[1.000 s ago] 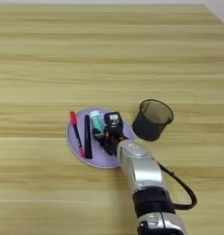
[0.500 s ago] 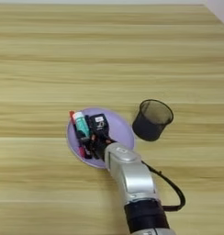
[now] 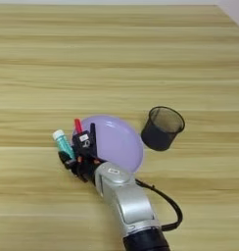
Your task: Move the objects on the table
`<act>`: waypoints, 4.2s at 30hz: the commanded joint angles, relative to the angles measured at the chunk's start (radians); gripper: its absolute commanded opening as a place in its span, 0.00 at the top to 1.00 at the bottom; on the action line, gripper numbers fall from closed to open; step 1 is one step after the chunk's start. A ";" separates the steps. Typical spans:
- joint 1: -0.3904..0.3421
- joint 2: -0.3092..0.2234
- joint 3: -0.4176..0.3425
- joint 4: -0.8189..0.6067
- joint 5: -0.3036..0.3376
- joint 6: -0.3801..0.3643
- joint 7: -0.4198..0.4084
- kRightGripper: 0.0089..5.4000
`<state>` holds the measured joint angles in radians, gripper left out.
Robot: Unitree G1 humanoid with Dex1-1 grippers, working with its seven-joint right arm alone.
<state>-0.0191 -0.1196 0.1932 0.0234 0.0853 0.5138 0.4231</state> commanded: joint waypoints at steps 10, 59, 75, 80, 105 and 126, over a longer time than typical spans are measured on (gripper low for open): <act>-0.030 0.017 0.051 0.014 -0.043 -0.035 -0.040 0.69; -0.062 0.023 0.050 0.133 -0.083 -0.028 -0.038 0.52; -0.060 0.021 0.050 0.130 -0.084 -0.029 -0.037 0.22; -0.060 0.020 0.050 0.130 -0.084 -0.029 -0.036 0.12; -0.058 0.016 0.052 0.123 -0.084 -0.030 -0.028 0.01; -0.035 0.010 0.079 0.068 -0.074 -0.039 0.009 0.01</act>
<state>-0.0211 -0.1092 0.2736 0.1499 0.0016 0.5086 0.4268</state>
